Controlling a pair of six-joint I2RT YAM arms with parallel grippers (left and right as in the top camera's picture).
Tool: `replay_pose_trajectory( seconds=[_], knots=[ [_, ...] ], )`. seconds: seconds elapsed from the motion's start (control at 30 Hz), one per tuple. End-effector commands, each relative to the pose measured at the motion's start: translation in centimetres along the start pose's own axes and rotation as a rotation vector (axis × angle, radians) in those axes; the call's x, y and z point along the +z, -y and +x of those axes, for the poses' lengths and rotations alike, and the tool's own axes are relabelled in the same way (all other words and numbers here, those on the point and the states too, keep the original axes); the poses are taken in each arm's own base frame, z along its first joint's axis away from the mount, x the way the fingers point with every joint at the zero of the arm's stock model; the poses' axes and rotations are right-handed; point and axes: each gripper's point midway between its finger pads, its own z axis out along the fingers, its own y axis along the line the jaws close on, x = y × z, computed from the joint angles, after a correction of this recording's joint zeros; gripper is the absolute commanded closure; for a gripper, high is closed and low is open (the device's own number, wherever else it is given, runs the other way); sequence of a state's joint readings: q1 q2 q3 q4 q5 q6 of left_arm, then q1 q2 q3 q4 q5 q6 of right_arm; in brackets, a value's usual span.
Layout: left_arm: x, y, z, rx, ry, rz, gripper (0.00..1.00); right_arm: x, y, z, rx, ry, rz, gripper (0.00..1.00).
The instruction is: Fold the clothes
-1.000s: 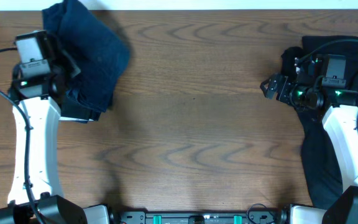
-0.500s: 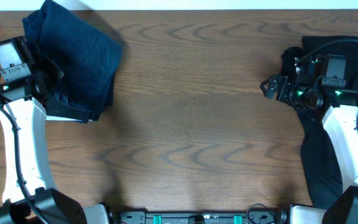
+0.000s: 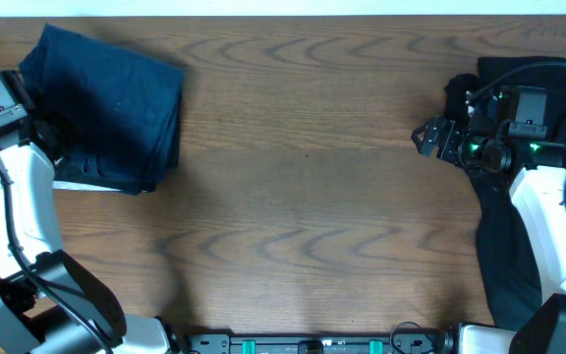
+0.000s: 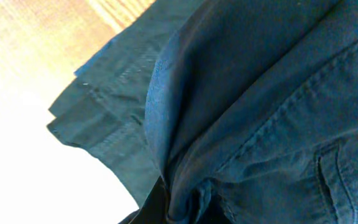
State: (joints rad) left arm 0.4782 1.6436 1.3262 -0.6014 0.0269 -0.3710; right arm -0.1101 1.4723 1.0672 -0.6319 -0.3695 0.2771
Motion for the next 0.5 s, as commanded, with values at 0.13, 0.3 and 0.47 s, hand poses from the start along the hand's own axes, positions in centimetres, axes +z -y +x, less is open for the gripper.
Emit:
replay_pose_trajectory(
  seconds=[0.13,0.3,0.47],
  knots=[
    [2.4,-3.0,-1.5,-0.069,0.009,-0.075,0.94,-0.1,0.2,-0.2,0.0,0.005,0.002,0.01],
    [3.7,-3.4,-1.8,-0.079,0.011,-0.081,0.93,-0.1,0.2,-0.2,0.0,0.005,0.002,0.01],
    [2.9,-2.8,-3.4,-0.08,0.065,-0.057,0.41,-0.1,0.2,-0.2,0.0,0.005,0.002,0.01]
  ],
)
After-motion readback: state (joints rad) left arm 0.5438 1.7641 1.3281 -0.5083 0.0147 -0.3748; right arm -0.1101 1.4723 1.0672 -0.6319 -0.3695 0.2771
